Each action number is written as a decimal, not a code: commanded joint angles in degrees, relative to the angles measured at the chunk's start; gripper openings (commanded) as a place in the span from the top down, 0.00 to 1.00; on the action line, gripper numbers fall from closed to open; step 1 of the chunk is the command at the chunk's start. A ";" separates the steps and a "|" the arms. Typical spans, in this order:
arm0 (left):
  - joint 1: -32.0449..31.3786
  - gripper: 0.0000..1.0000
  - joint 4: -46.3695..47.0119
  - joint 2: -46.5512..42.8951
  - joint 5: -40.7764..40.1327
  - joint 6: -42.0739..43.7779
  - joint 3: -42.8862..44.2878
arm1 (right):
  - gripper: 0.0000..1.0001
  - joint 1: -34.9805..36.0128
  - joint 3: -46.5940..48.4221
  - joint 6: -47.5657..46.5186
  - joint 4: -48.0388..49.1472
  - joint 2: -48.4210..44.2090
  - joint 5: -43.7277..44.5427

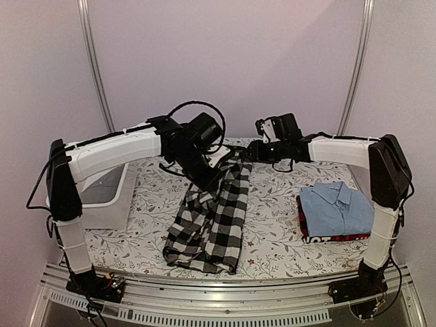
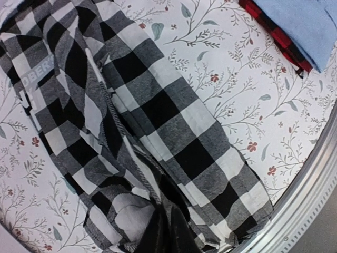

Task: Fold and stack the long sleeve shirts
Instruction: Place the rectangle-folded shirt in the left sleeve, then adjust the sleeve of the rectangle-folded shirt.

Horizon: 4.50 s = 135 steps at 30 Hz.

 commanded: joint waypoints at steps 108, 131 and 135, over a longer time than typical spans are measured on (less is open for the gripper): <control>-0.81 0.84 31.96 -2.66 29.17 -26.30 -33.58 | 0.59 26.16 -20.74 16.82 -8.42 -9.71 11.40; 2.90 0.86 31.53 -9.99 24.21 -25.84 -39.80 | 0.58 31.53 -15.05 18.99 -10.28 -2.42 10.53; 4.05 0.86 32.22 -11.68 24.27 -25.35 -41.50 | 0.66 31.54 -12.57 19.22 -11.90 -0.64 10.55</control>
